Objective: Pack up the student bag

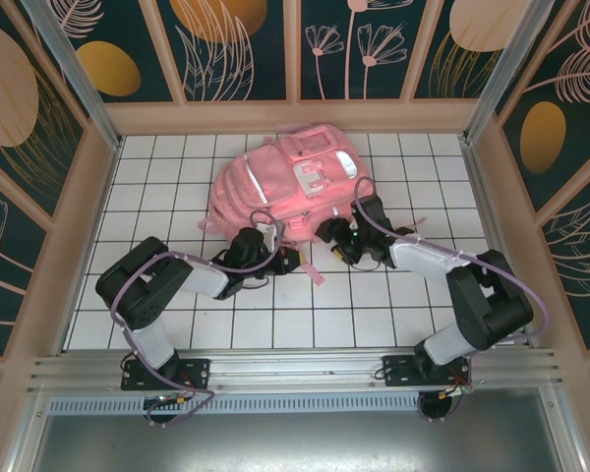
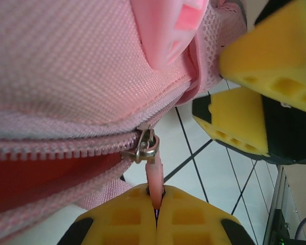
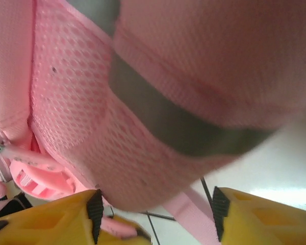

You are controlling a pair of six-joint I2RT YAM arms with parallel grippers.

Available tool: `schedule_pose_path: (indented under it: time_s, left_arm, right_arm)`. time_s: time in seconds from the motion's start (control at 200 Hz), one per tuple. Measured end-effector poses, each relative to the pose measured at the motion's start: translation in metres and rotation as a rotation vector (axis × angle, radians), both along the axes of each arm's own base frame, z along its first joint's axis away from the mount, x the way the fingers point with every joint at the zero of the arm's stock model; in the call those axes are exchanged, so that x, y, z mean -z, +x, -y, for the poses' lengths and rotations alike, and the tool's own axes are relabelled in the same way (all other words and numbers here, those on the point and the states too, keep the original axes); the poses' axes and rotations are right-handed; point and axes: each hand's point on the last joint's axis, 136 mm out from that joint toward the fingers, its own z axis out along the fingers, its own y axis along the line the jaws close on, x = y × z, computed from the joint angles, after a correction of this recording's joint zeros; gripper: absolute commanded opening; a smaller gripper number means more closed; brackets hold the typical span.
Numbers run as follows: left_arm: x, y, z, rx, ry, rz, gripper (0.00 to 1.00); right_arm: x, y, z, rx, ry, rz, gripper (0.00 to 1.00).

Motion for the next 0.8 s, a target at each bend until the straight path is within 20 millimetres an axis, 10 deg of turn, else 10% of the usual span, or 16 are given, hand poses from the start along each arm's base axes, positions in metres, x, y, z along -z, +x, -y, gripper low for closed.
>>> schedule_pose_path:
  time_s: [0.33, 0.801]
  left_arm:
    - [-0.019, -0.007, -0.008, 0.006, -0.014, 0.011, 0.0]
    - [-0.025, -0.026, -0.031, 0.034, -0.049, -0.004, 0.0]
  right_arm:
    - [-0.01, 0.026, 0.003, 0.071, 0.034, 0.074, 0.0]
    - [-0.007, 0.044, 0.061, 0.189, -0.002, 0.086, 0.0]
